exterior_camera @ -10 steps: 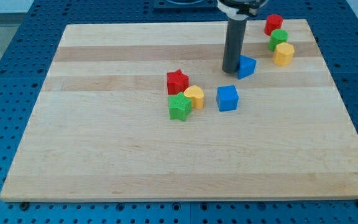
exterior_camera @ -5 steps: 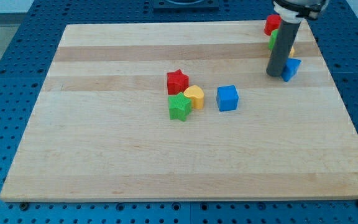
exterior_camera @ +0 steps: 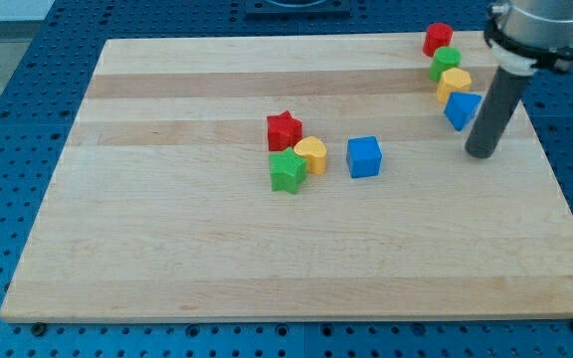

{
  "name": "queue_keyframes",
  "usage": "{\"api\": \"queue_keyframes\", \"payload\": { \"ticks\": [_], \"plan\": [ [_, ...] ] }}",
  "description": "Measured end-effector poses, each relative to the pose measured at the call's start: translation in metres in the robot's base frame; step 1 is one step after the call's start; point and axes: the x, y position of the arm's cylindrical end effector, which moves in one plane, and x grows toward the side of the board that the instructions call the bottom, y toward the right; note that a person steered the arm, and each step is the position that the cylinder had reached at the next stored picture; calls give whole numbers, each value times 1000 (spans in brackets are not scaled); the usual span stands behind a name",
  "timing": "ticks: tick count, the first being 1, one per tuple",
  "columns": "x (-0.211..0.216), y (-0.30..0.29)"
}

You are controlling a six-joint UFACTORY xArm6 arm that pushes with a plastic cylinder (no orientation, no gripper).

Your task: Move blue triangle below yellow hexagon

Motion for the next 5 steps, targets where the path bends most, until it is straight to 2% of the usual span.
{"api": "queue_keyframes", "payload": {
  "ticks": [1, 5],
  "plan": [
    [-22, 6],
    [-29, 4]
  ]
}}
